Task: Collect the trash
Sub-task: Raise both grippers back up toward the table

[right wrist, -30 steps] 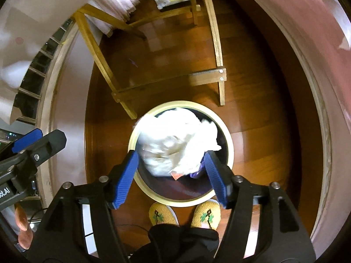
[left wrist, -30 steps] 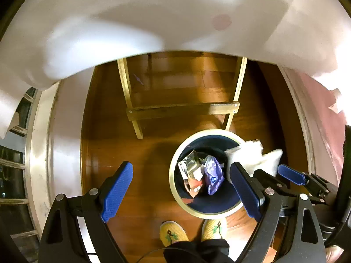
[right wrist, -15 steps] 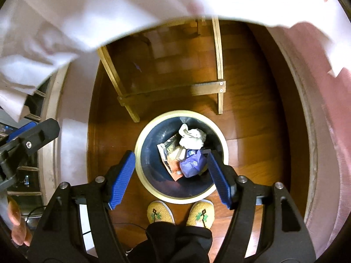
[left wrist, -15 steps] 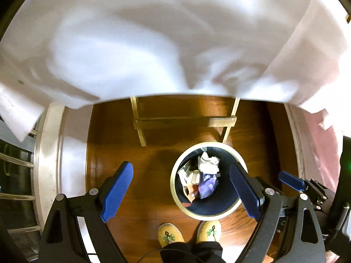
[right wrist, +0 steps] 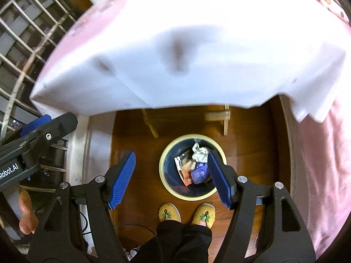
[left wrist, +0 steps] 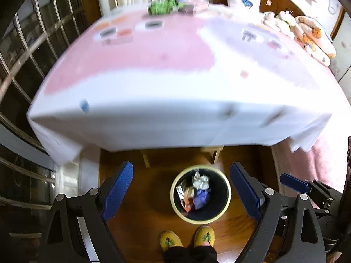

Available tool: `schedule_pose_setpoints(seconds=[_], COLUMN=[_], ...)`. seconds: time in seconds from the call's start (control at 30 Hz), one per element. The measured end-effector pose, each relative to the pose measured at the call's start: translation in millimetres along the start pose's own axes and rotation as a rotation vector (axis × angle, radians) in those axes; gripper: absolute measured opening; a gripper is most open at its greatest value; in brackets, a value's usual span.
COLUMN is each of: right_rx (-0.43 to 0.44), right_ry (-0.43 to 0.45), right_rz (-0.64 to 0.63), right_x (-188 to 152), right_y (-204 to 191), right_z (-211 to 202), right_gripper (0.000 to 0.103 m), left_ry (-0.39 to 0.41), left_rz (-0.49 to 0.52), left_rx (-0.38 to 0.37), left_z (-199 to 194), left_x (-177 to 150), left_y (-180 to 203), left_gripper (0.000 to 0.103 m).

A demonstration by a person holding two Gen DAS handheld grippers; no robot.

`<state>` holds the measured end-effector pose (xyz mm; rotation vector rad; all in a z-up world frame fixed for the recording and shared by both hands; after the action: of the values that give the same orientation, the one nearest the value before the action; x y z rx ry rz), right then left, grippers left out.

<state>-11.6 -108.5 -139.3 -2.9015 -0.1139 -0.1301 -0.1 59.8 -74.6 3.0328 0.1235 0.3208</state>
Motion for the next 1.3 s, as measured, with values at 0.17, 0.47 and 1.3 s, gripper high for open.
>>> schedule_pose_setpoints(seconds=[0.17,0.47,1.3], right_rx=[0.004,0.026,-0.019], right_ry=[0.043,0.125,0.265], right_rz=[-0.048,-0.127,-0.148], right_x=[6,19,147], right_y=[-14,-35,-41], right_z=[-54,-152,-201], right_gripper=[0.066,0.066,0.066], left_ry=[0.055,0.133,0.168], left_rz=[0.001,0.024,0.083], left_rx=[0.011,0.052,0.047], left_z=[-58,-149,-169], left_x=[9,23,170], left_y=[5,24,21], left_gripper=[0.091,0.091,0.091])
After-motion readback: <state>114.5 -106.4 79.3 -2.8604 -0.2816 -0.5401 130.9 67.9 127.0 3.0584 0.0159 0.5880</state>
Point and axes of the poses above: each gripper's, at about its wrist camera, not at the fingertips, and z roughly the way its jaws point, y to its right, x to its top, the point moved 1 cm from there along z, roughly the way its jaws point, and after that the axes turned 15 degrees about -y, right-handed, at the moved point
